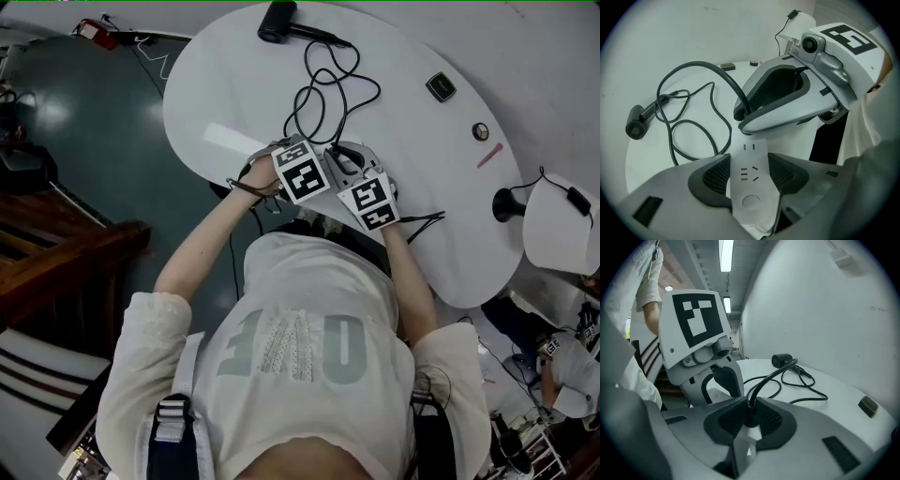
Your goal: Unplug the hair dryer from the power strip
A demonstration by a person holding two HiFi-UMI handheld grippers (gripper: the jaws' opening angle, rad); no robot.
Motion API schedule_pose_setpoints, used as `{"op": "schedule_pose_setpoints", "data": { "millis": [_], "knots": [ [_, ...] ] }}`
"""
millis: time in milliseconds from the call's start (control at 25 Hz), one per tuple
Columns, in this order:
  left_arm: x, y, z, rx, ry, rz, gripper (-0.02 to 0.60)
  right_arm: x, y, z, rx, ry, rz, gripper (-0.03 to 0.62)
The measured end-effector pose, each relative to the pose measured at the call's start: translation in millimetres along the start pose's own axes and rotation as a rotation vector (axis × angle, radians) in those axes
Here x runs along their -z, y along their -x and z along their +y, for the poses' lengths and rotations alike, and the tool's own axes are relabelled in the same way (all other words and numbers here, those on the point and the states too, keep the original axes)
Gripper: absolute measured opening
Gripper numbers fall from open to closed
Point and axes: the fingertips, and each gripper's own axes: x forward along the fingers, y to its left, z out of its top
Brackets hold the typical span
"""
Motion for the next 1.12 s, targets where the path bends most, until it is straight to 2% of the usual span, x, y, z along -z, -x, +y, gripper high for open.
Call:
{"op": "schedule_pose_setpoints", "data": {
  "millis": [240, 440, 560, 600, 640, 680, 720, 760, 800, 840, 920, 1120],
  "knots": [
    [0, -2, -1, 0.016, 0.001, 0.011, 0.249, -2, 1, -1, 0.018, -0.026, 0.019, 0.051],
    [-2, -7, 0, 0.043, 0.023, 0.043, 0.252, -2, 1, -6, -0.018, -0.04, 0.048, 0.048],
    [-1, -11, 0, 0.032, 0.029, 0.072, 0.253, 0, 1, -8, -0.036, -0.112, 0.04, 0.046],
    [0, -12, 0, 0.027, 0.03, 0.077, 0.255, -7, 4, -10, -0.045, -0.163, -0.003, 0.046],
    [0, -12, -1, 0.021, 0.023, 0.079, 0.255, -27, 13, -18, -0.055, -0.232, -0.102, 0.044],
    [1, -13, -1, 0.013, 0.01, 0.079, 0.255, -66, 30, -34, -0.06, -0.304, -0.258, 0.043],
    [2, -13, -1, 0.006, -0.002, 0.076, 0.253, -119, 51, -56, -0.053, -0.333, -0.422, 0.041],
    [2, -12, 0, 0.003, -0.007, 0.069, 0.254, -171, 70, -79, -0.031, -0.286, -0.535, 0.041],
    [2, -11, 1, 0.003, -0.006, 0.062, 0.253, -211, 83, -96, -0.009, -0.195, -0.579, 0.041],
    [3, -11, -1, 0.006, 0.0, 0.055, 0.253, -233, 91, -105, 0.002, -0.116, -0.581, 0.041],
    [4, -12, -5, 0.012, 0.012, 0.048, 0.255, -244, 101, -112, 0.003, -0.055, -0.571, 0.041],
    [2, -12, -1, 0.001, 0.021, 0.047, 0.255, -225, 99, -116, 0.003, -0.106, -0.554, 0.043]
  ]
}}
